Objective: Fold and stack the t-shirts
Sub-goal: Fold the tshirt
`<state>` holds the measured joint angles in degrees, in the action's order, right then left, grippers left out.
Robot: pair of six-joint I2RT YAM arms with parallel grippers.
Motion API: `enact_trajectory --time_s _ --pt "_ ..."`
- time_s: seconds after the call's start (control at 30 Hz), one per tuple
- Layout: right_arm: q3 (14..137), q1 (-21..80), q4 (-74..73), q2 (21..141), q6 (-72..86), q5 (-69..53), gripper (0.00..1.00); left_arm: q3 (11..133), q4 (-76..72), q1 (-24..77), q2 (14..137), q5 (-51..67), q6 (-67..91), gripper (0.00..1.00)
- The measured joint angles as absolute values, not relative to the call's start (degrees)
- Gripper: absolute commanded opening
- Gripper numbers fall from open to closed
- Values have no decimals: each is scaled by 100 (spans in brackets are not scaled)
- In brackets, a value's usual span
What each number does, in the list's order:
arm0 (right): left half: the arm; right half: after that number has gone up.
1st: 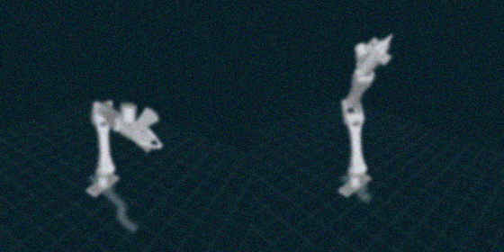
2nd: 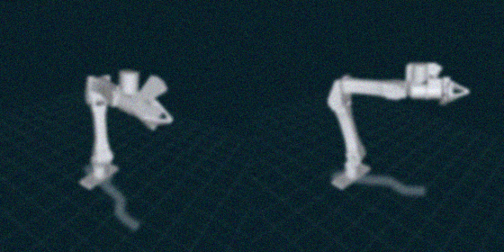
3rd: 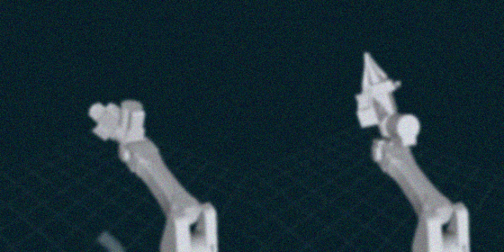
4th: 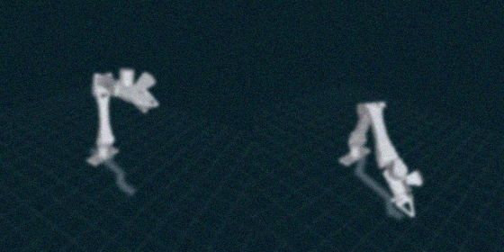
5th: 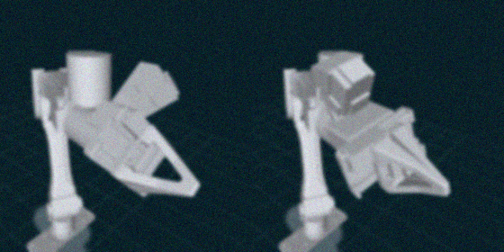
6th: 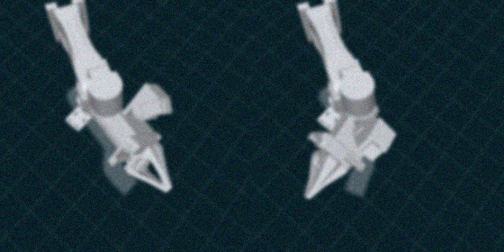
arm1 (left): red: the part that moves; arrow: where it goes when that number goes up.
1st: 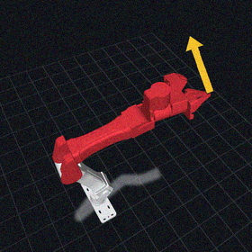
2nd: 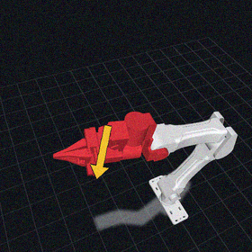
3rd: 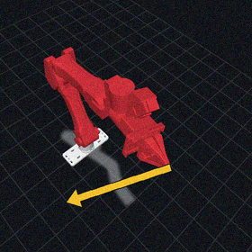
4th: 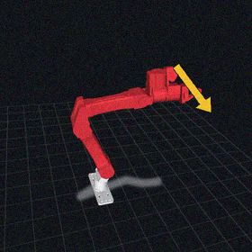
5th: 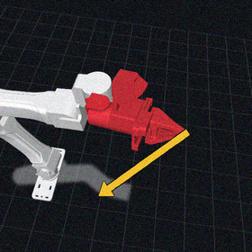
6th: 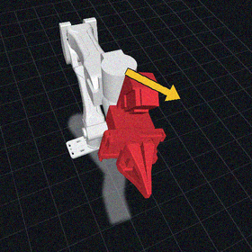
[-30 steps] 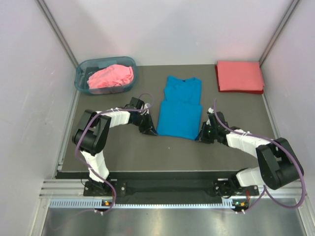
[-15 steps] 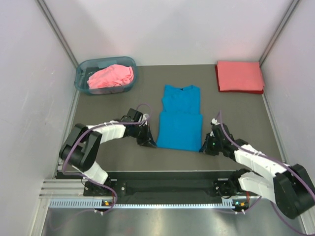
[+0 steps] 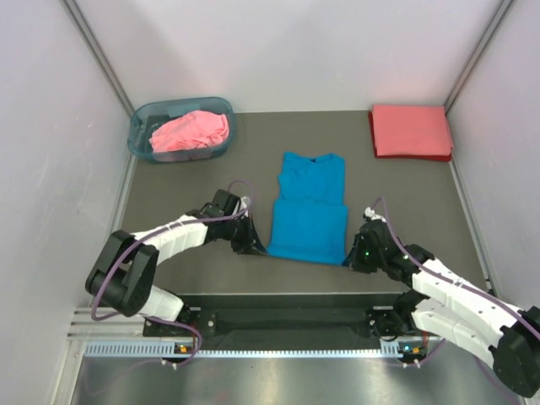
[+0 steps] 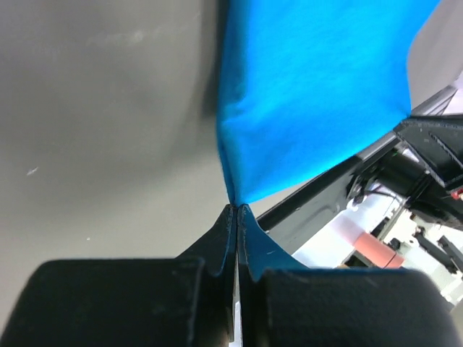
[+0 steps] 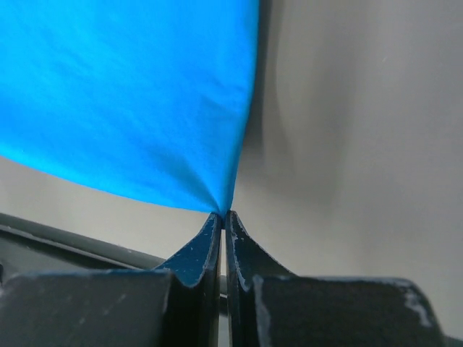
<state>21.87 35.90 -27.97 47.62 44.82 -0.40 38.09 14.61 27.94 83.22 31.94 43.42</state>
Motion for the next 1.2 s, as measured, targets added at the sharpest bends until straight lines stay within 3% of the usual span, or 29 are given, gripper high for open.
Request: enact_trajectory --time_s 0.43,0.9,1.2 --pt "3857 3538 -3492 5199 4134 770 0 6114 2480 2773 8495 2390 4077 0" --pt "5802 2484 -3092 7494 2995 926 0 8930 2816 2436 10632 2010 3575 0" --pt "7111 1863 -2775 8764 2493 642 0 10217 2156 2027 11837 2445 3776 0"
